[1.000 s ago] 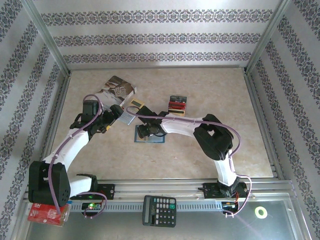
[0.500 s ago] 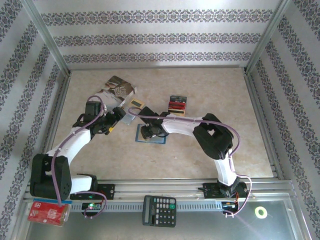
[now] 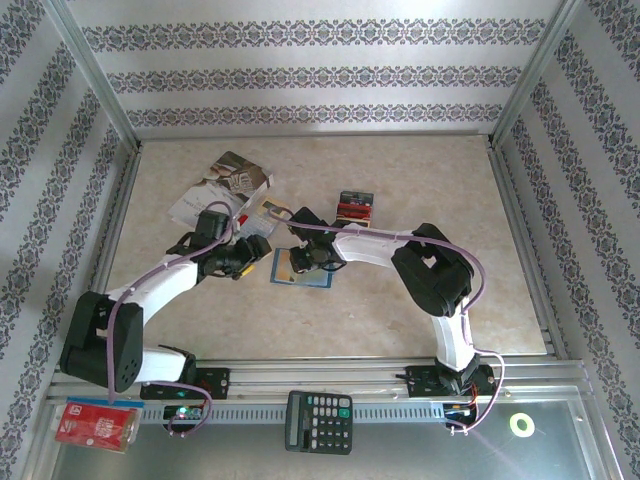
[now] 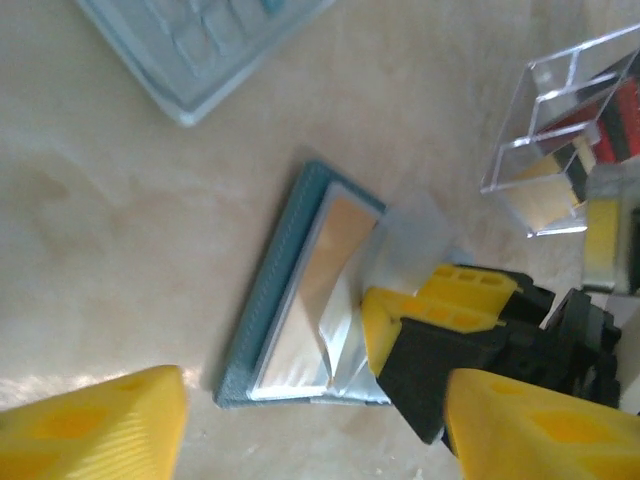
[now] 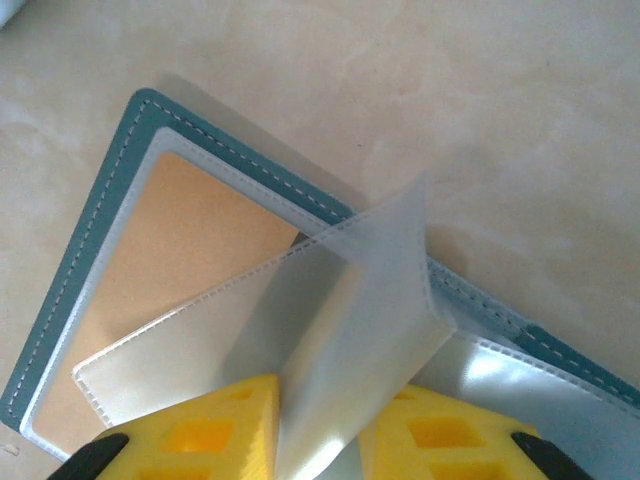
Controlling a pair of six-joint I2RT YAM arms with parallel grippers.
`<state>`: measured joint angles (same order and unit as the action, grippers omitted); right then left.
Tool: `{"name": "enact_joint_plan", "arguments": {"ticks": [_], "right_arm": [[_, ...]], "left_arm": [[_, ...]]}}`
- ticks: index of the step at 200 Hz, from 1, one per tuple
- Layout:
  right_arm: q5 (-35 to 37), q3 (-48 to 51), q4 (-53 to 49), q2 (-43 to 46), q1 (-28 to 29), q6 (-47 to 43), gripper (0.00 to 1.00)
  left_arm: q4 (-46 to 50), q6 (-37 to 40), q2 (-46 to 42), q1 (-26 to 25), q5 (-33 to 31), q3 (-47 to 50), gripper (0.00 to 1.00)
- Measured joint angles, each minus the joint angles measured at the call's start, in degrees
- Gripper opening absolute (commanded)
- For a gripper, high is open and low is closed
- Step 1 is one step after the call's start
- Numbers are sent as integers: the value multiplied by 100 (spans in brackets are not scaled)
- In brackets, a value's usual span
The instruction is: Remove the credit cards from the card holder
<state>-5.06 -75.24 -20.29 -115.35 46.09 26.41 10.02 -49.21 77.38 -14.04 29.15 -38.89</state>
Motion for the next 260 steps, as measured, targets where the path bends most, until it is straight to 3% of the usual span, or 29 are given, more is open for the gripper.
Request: {"name": "enact_joint_plan", "arguments": {"ticks": [29,73,182,260], "right_arm": [[-129,37,50,13,-52,26,25],[-258,63,103,20,-98,48,23],[-343,162,289,46,-101,68,21],[-452,267,422,87,-149,68,21]], "left_arm": [[-131,-105,363,-280,111,2,37],[-564,-225,896,-446,315,2,25],[-793,-227,1554,-553,424,-337,24],[-623,-111,1718,-660,227,-529,17]]}}
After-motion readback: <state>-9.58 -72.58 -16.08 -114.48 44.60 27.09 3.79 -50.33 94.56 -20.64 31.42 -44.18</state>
